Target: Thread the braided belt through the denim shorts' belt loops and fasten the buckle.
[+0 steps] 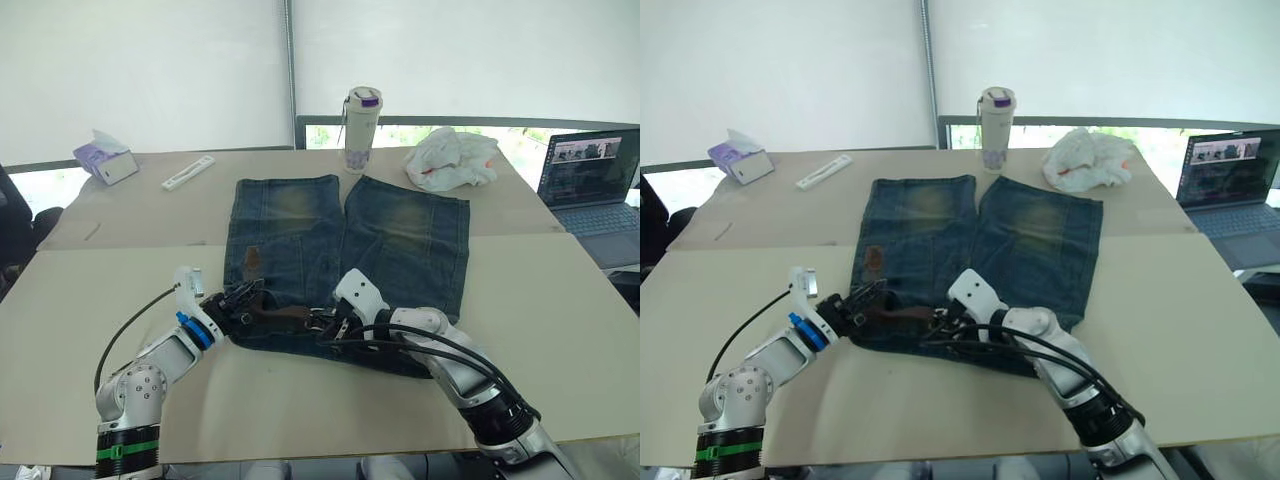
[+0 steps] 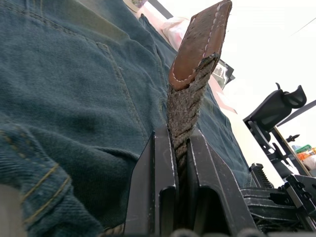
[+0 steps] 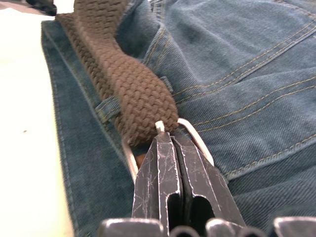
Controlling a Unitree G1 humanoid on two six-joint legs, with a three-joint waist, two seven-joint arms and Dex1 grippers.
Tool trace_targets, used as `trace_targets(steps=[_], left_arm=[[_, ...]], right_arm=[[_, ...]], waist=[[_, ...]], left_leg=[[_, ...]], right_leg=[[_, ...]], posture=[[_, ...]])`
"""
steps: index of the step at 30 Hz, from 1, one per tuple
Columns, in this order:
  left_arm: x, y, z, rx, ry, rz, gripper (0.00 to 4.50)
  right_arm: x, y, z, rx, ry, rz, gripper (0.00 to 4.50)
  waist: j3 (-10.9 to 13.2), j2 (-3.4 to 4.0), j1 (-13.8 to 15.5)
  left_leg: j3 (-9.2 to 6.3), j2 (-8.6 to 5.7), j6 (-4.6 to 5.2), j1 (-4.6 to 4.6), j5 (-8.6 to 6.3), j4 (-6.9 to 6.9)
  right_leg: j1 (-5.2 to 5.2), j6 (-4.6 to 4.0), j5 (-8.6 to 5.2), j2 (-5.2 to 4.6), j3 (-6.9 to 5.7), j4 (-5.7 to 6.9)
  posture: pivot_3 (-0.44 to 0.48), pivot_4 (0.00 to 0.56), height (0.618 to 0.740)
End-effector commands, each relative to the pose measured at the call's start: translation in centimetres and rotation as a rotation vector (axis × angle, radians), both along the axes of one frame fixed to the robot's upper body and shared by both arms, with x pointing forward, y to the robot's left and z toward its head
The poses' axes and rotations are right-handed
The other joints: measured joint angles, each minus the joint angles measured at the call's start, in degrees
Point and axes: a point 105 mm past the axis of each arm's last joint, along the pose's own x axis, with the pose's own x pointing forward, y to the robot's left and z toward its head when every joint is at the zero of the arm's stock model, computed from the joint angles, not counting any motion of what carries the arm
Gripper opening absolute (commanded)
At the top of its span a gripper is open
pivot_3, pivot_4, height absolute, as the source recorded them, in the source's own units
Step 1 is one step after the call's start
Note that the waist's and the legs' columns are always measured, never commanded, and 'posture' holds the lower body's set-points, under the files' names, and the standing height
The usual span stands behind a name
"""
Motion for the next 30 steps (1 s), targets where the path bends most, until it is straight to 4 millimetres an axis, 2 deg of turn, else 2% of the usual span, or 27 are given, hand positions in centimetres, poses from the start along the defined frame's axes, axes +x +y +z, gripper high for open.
trace_targets(steps=[1,7,15,19,23,25,30], left_arm=[[-0.1,-0.2,1.3,0.013,-0.046,-0.013,0.0],[-0.1,-0.4,1.1,0.021,-0.045,-0.03,0.0],[0.1,-0.3,1.6,0.145,-0.123,-0.128,0.0],[1.3,0.4,2.1,0.183,-0.164,-0.139,0.0],[2.0,0.3,3.6,0.283,-0.286,-0.212,0.0],[2.5,0.2,4.6,0.301,-0.342,-0.232,0.0],[3.0,-0.9,6.7,0.366,-0.474,-0.349,0.0]], right_arm=[[-0.4,0.6,0.3,0.003,-0.024,0.025,0.03],[-0.1,0.6,0.0,-0.01,-0.032,0.007,0.03],[0.1,0.2,-0.4,-0.03,-0.009,0.001,0.03],[-0.1,0.4,1.6,0.064,-0.011,0.042,0.03],[0.3,0.0,3.8,0.122,-0.051,0.047,0.03],[0.8,-0.1,4.0,0.123,-0.074,0.03,0.03],[1.6,0.4,3.0,0.094,-0.099,0.011,0.03]], waist=[[0.0,0.0,0.0],[0.0,0.0,0.0],[0.0,0.0,0.1],[0.0,-0.01,0.0],[0.1,-0.02,0.0],[0.1,-0.02,0.1],[0.1,-0.02,0.0]], left_leg=[[0.0,0.0,0.0,0.0,0.0,0.0],[0.0,-0.01,0.0,0.0,0.0,0.01],[0.0,-0.03,0.0,0.0,0.0,0.0],[0.0,-0.03,0.0,0.0,0.0,0.01],[0.02,-0.04,-0.01,-0.03,0.0,-0.03],[0.01,-0.04,-0.01,-0.04,0.01,-0.02],[0.03,-0.04,-0.01,-0.04,0.01,-0.02]], right_leg=[[0.0,0.0,0.0,0.0,0.0,0.0],[0.0,0.0,0.0,-0.01,0.0,0.0],[0.01,0.0,0.0,0.0,-0.01,-0.02],[0.0,0.0,0.0,0.02,-0.02,-0.01],[-0.04,0.0,0.0,0.02,-0.03,-0.04],[-0.05,-0.01,0.0,0.01,-0.03,-0.02],[-0.05,-0.01,0.0,0.01,-0.06,-0.02]], posture=[[0.0,0.15,0.74],[0.0,0.15,0.74],[0.0,0.15,0.74],[0.0,0.15,0.74],[0.0,0.15,0.74],[0.0,0.15,0.74],[0.0,0.15,0.74]])
